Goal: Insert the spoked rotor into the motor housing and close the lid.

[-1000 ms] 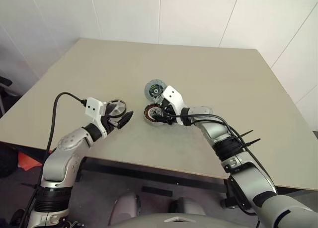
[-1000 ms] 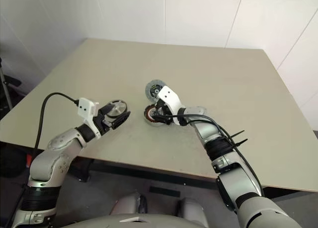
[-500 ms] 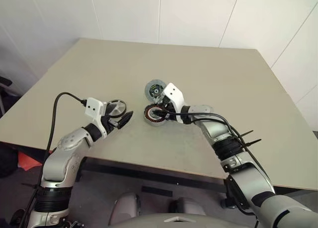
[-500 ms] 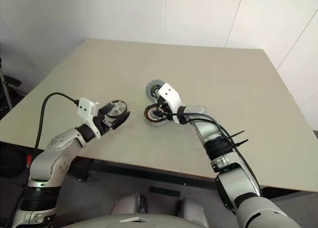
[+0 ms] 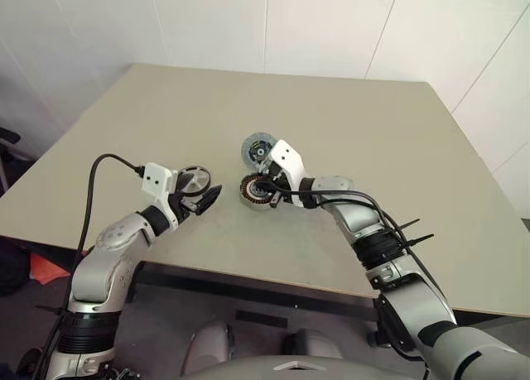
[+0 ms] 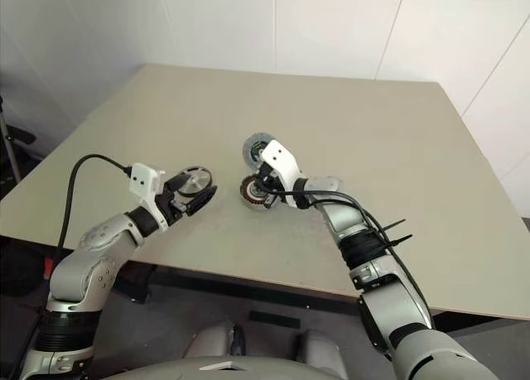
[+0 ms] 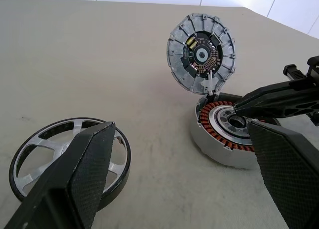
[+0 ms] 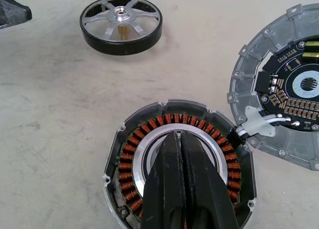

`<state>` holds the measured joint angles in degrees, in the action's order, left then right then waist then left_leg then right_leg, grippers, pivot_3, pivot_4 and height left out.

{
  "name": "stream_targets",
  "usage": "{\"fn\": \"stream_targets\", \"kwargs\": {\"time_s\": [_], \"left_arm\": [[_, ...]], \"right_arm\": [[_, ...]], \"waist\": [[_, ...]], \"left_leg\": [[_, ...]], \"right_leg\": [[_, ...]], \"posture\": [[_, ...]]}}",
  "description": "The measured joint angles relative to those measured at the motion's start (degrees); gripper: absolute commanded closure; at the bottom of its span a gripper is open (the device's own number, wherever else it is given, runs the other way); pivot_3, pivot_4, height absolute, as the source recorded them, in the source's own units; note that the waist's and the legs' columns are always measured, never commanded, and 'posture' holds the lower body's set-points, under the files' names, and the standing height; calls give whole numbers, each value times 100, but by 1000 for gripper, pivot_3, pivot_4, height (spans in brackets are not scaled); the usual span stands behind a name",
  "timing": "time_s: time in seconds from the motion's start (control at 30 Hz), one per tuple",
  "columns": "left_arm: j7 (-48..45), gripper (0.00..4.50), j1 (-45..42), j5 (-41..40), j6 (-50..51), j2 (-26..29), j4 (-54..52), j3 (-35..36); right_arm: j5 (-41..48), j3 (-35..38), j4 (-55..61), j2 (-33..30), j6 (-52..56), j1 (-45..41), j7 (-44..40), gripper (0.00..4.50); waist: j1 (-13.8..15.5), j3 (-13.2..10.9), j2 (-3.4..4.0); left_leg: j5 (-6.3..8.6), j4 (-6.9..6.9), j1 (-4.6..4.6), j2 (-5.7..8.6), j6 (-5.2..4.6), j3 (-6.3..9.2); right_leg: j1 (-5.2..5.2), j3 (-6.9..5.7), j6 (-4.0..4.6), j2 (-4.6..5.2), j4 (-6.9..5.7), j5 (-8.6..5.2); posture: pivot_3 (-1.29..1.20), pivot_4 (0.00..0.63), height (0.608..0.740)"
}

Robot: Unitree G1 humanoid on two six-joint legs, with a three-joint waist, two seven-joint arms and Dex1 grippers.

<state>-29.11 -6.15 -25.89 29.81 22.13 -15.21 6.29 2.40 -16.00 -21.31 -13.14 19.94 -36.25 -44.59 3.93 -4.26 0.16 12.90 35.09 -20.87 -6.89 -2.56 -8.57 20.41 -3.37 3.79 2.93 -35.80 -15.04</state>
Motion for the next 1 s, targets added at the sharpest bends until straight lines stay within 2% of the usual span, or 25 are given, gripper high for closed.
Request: {"fn": "stream_targets", "kwargs": {"time_s": [0.27,0.57,0.8,1.0], "left_arm": [[4,0,10,24,0,-72,3,-56],[1,0,10,43,0,-95,3,-78],[-2,0,10,47,0,-95,3,-78],[-3,0,10,47,1,-93,3,-77]], "right_arm": [[-134,26,-616,-1,-471,-97,105,4479],[-118,34,-536,-16,-418,-97,88,4479],[4,196,-4,-21,-208,-113,-12,4479],[-25,172,-279,116,-218,-69,24,4479]], "waist": [[3,1,-1],[2,0,0],[0,0,-1],[3,0,-1]], "left_leg": [[0,1,13,0,1,0],[0,1,10,0,0,0],[0,0,6,0,-1,0],[0,0,8,0,0,0]], "right_leg": [[-12,0,0,0,0,0],[-10,0,0,0,0,0],[-6,0,0,0,0,0],[-7,0,0,0,0,0]], "posture": [[0,0,740],[0,0,740],[0,0,740],[0,0,740]]}}
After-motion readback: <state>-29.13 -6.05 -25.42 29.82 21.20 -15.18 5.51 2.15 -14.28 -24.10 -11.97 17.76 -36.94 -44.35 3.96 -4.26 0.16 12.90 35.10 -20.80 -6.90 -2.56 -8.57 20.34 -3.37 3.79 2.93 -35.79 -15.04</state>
